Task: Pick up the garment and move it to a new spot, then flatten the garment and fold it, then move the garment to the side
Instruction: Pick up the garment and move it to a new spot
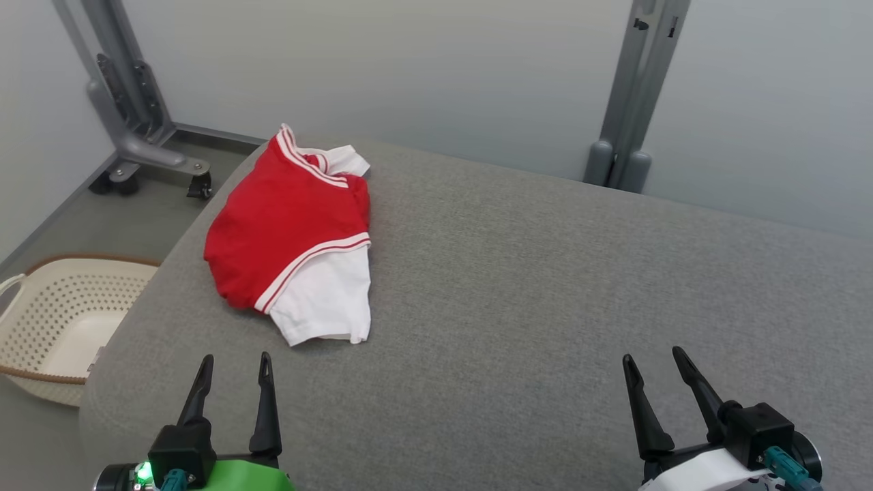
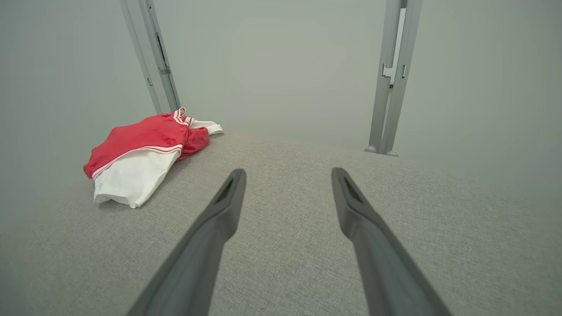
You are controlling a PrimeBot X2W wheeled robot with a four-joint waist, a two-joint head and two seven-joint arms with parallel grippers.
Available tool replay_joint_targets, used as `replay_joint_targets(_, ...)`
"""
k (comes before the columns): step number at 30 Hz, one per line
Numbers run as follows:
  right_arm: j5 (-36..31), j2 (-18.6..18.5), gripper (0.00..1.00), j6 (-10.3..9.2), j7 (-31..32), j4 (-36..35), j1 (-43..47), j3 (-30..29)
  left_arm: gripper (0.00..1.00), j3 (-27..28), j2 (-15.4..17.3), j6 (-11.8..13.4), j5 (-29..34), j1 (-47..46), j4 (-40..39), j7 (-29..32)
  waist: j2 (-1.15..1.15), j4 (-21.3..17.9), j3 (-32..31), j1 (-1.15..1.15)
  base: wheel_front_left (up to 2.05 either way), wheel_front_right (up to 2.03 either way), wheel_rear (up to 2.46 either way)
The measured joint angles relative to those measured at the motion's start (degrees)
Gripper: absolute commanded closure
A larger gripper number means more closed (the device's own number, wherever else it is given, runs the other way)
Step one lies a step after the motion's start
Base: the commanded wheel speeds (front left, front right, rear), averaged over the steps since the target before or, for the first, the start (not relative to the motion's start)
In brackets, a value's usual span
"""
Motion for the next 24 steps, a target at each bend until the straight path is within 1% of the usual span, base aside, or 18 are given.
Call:
replay_joint_targets(4, 0.3, 0.0, 0.00, 0.00, 0.0, 0.1, -0.5, 0.1, 0.00, 1.3, 0.0, 0.1, 0.3, 0.6, -0.6, 0.0, 0.00, 3.0, 0.0, 0.00, 0.00, 0.00, 0.00)
replay_joint_targets(9, 0.2, 0.0, 0.00, 0.00, 0.0, 0.5, -1.9, 0.7, 0.00, 2.8, 0.0, 0.7, 0.3, 1.1, -1.7, 0.0, 0.00, 5.1, 0.5, 0.00, 0.00, 0.00, 0.00)
replay_joint_targets(18, -0.2, 0.0, 0.00, 0.00, 0.0, 0.7, -2.3, 1.0, 0.00, 3.5, 0.0, 1.3, -0.2, 1.3, -1.9, 0.0, 0.00, 5.5, 1.0, 0.00, 0.00, 0.00, 0.00)
replay_joint_targets(22, -0.3, 0.0, 0.00, 0.00, 0.0, 0.4, -1.9, -0.1, 0.00, 2.3, 0.0, 1.3, 1.3, 0.3, -1.0, 0.0, 0.00, 5.6, 1.2, 0.00, 0.00, 0.00, 0.00)
replay_joint_targets(24, -0.7, 0.0, 0.00, 0.00, 0.0, 0.2, -1.6, -0.6, 0.00, 1.7, 0.0, 1.1, 2.2, -1.9, -0.2, 0.0, 0.00, 5.7, 1.4, 0.00, 0.00, 0.00, 0.00)
